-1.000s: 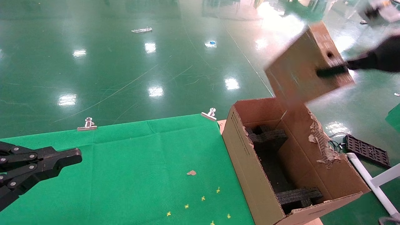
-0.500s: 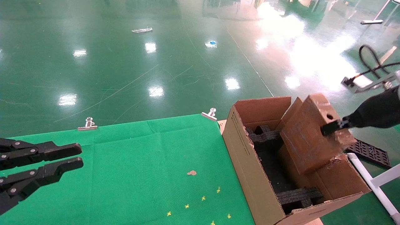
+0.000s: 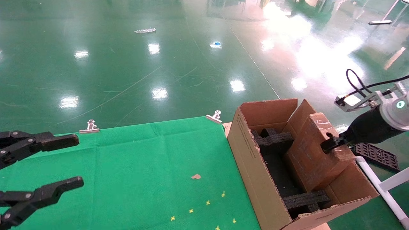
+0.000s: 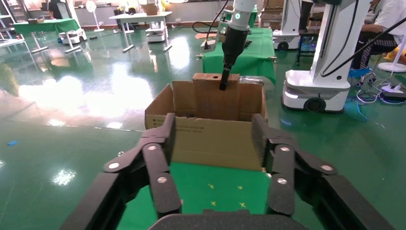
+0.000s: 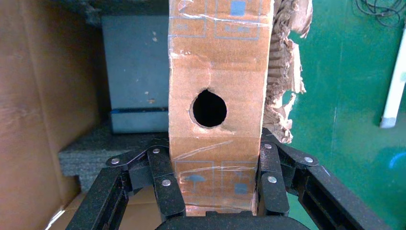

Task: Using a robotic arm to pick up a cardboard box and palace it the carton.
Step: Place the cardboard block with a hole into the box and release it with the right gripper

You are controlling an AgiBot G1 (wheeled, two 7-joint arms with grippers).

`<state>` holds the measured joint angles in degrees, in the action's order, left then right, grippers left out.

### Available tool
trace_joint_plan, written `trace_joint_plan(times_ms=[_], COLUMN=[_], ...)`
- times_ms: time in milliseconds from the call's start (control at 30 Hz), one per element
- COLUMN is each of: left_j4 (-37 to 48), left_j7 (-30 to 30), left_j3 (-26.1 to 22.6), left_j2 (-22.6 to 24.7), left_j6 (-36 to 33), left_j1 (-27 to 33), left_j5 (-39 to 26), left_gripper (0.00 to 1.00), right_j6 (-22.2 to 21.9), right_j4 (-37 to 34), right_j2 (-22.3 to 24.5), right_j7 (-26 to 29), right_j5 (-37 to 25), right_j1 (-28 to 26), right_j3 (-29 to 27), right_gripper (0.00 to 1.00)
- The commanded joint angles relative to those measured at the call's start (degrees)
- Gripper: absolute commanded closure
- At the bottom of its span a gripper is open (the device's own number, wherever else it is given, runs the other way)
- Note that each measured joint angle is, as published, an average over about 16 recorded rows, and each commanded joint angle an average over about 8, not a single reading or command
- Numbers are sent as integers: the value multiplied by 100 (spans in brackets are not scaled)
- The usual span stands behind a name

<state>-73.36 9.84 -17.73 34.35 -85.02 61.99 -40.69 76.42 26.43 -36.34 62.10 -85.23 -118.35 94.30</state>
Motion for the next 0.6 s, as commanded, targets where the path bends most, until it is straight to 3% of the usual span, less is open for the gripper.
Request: trace_joint_plan(times_ms=[33, 600], left_j4=[0, 0], left_j7=[0, -2], left_j3=[0, -4], left_j2=[0, -2], left_j6=[0, 2], left_j1=[0, 1], left_j5=[0, 3], left_gripper=[0, 0], right_j6=[-41, -920], right_j4=[-139, -1198], right_j2=[-86, -878], right_j7=[-28, -373], right_j5=[6, 385], right_j1=[105, 1546], right_j3=[17, -79], right_gripper=[100, 100])
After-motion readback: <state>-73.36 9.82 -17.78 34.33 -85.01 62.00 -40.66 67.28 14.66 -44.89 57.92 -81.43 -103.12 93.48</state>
